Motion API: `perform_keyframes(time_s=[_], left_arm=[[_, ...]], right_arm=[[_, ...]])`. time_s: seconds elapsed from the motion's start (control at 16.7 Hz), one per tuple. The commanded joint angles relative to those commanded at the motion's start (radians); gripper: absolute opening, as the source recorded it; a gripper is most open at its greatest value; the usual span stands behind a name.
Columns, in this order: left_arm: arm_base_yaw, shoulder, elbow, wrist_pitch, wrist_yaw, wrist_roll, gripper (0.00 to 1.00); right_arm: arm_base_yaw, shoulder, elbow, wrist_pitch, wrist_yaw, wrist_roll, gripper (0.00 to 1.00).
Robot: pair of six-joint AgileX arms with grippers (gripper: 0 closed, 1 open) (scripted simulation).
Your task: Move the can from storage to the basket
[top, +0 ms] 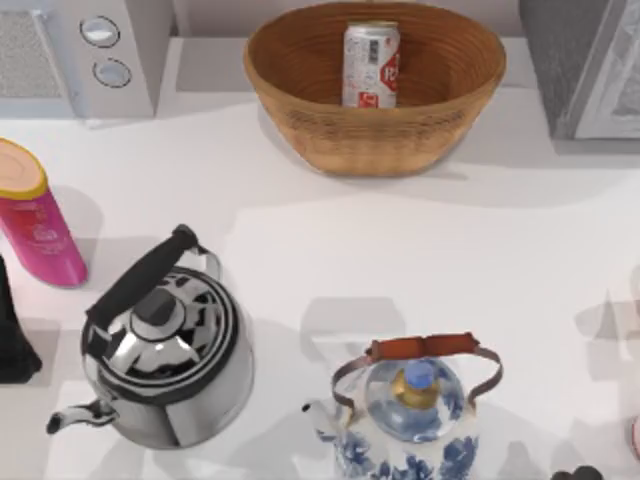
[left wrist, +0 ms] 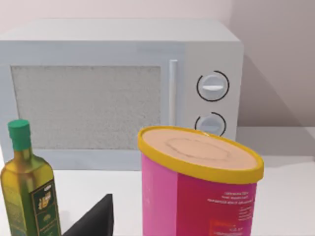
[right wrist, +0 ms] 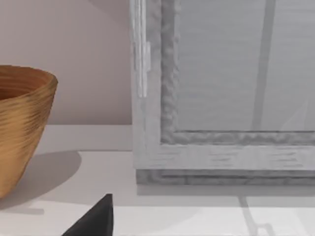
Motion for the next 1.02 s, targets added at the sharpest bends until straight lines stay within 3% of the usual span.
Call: perform_keyframes(time_s=[0.24, 0.42, 0.66, 1.02], left_arm=[[0.000, 0.000, 0.000, 0.000, 0.000, 0.000, 1.00], [0.000, 0.000, 0.000, 0.000, 0.000, 0.000, 1.00], [0.000, 0.000, 0.000, 0.000, 0.000, 0.000, 1.00], [0.000, 0.000, 0.000, 0.000, 0.000, 0.000, 1.00]], right_arm=[[0.002, 0.005, 0.002, 0.002, 0.001, 0.000, 1.00], [-0.053, 0.070, 0.022, 0.065, -0.054, 0.001, 1.00], [-0.222, 0.299, 0.083, 0.261, -0.221, 0.005, 1.00], [-0.574, 0.840, 0.210, 0.677, -0.569, 0.015, 1.00]])
